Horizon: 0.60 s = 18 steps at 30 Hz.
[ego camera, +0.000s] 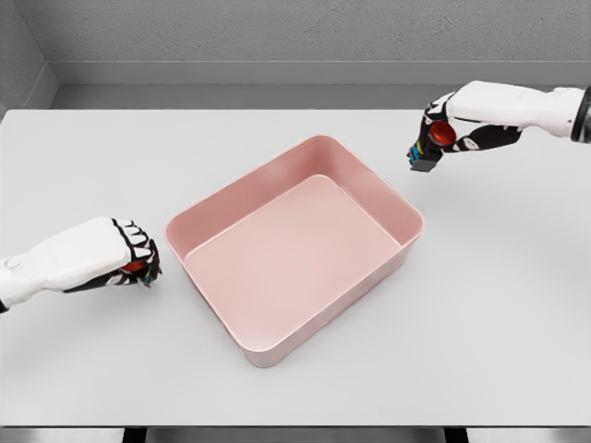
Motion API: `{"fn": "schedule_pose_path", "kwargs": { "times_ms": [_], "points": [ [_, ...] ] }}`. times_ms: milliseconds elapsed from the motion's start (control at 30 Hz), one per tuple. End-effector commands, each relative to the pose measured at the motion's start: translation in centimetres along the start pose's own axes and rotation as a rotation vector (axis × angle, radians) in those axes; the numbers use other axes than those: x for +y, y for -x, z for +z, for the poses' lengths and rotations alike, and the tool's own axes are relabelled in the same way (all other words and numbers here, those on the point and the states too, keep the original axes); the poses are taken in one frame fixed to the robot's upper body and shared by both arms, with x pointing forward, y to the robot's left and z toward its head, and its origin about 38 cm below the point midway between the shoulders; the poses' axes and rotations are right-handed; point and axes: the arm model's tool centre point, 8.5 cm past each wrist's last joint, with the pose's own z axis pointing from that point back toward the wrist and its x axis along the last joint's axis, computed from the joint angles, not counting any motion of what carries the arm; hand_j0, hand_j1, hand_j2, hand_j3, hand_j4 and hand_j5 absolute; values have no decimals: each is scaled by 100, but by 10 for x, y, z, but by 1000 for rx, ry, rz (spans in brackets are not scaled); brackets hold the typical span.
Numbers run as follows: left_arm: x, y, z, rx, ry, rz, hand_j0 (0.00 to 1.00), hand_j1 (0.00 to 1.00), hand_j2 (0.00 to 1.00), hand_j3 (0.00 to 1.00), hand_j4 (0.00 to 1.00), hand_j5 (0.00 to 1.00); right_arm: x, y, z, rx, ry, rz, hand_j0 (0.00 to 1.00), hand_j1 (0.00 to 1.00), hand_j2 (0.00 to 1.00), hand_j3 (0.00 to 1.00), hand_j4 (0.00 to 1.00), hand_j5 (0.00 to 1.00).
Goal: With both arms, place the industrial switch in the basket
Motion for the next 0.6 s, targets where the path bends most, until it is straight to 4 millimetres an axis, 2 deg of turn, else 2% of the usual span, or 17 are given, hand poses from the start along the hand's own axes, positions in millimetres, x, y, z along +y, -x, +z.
{"fn": "schedule_pose_path", "kwargs": {
  "times_ms": [0,200,567],
  "points": [
    [3,1,1,0,-11,9,36,36,36,36,36,36,-4,-9,-3,-35,16,-6,43,43,43,43,43,43],
    [27,10,3,11,-35,-43,36,36,36,36,36,36,-6,-26,-13,-91,18,14,43,43,43,43,43,43],
    [70,19,-5,7,-112,-128,36,36,36,36,36,36,6,-48,-28,-178,-1,-8,43,43,43,43,43,43]
  ]
}}
